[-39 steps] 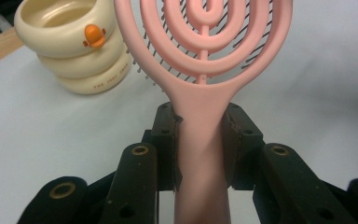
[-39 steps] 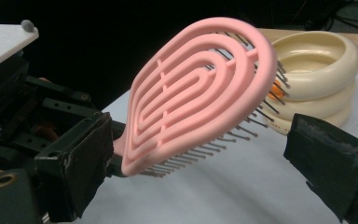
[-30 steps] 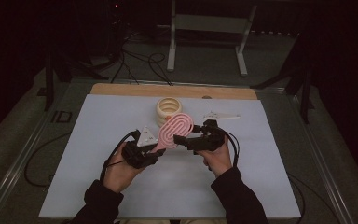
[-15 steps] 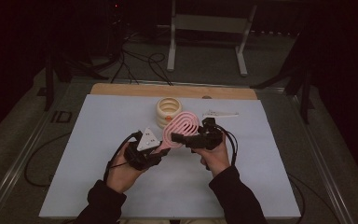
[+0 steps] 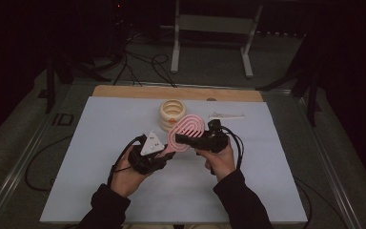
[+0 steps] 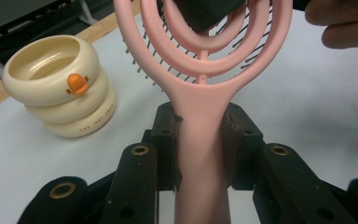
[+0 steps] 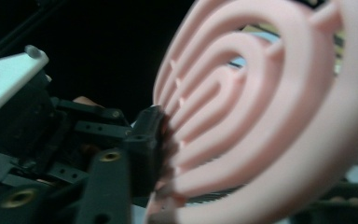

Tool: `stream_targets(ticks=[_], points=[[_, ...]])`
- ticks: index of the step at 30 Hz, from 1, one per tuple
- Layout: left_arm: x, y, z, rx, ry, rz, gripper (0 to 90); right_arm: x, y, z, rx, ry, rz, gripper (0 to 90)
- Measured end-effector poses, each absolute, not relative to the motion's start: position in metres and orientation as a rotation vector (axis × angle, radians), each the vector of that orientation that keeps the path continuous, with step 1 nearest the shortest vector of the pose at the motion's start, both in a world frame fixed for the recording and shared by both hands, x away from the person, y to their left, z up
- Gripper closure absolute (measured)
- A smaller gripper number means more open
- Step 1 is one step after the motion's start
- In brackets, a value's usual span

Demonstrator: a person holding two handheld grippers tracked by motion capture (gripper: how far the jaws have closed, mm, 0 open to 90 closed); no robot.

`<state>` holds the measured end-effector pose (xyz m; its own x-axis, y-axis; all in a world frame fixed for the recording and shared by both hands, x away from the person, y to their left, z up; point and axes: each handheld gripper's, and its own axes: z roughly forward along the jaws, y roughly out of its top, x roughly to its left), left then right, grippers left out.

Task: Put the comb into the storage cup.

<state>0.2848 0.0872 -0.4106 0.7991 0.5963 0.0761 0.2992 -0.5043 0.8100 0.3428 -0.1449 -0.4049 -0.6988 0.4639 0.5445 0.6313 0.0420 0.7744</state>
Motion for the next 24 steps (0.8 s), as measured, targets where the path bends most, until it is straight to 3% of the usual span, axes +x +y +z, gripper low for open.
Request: stream_targets(ticks=[14, 24], points=[[0.2869, 0.0847, -0.4175, 2.151, 0.666, 0.447, 70.7, 0.3431, -0.1418, -0.4064, -1.105, -2.112, -1.707, 63.1], [0.2866, 0.0851, -0.4169, 2.143, 0.672, 0.458, 69.9, 0.3414, -0.1394, -0.4048, -1.113, -2.096, -1.734, 63.9]])
